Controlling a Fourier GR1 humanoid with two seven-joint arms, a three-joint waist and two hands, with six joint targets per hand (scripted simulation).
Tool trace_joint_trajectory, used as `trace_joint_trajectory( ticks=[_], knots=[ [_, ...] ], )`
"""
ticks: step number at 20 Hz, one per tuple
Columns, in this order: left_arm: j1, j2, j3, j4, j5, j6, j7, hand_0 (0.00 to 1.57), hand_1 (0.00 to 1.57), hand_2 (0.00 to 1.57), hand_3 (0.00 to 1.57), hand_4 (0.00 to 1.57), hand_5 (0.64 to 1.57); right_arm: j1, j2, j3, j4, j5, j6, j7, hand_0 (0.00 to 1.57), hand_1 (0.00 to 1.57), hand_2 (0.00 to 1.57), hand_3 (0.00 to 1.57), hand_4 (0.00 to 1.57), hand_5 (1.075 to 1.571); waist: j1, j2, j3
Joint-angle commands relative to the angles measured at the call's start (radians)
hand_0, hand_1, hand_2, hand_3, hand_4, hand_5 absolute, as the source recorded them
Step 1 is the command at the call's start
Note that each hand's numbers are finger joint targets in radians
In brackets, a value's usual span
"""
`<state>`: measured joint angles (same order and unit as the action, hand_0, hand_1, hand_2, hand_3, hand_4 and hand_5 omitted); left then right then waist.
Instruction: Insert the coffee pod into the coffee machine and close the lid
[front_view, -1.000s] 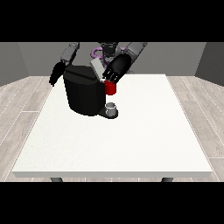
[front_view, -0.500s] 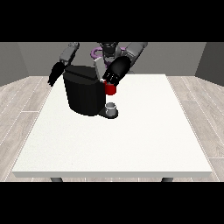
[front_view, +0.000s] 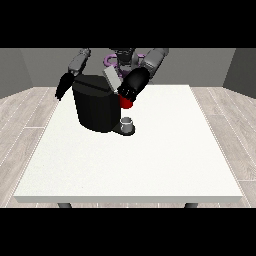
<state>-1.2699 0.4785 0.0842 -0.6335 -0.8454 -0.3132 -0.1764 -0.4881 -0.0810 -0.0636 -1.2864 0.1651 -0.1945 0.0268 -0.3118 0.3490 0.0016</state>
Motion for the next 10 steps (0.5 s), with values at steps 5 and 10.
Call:
trace_joint_trajectory(
  ticks=[5, 10],
  knots=[
    [-0.012, -0.009, 0.028, 0.0, 0.003, 0.072, -0.029, 1.25, 1.25, 1.21, 0.96, 0.0, 1.571, -0.003, 0.004, 0.004, -0.001, 0.005, -0.007, -0.01, 0.0, 0.0, 0.0, 0.0, 0.04, 1.571, -0.01, 0.027, -0.0015],
    [-0.029, 0.014, 0.026, -0.003, -0.011, 0.08, -0.052, 1.22, 1.22, 1.2, 0.98, 0.0, 1.571, -0.029, -0.001, -0.005, 0.003, 0.002, -0.007, -0.024, 0.0, 0.0, 0.0, 0.0, 0.14, 1.571, -0.011, 0.055, -0.0013]
  ],
)
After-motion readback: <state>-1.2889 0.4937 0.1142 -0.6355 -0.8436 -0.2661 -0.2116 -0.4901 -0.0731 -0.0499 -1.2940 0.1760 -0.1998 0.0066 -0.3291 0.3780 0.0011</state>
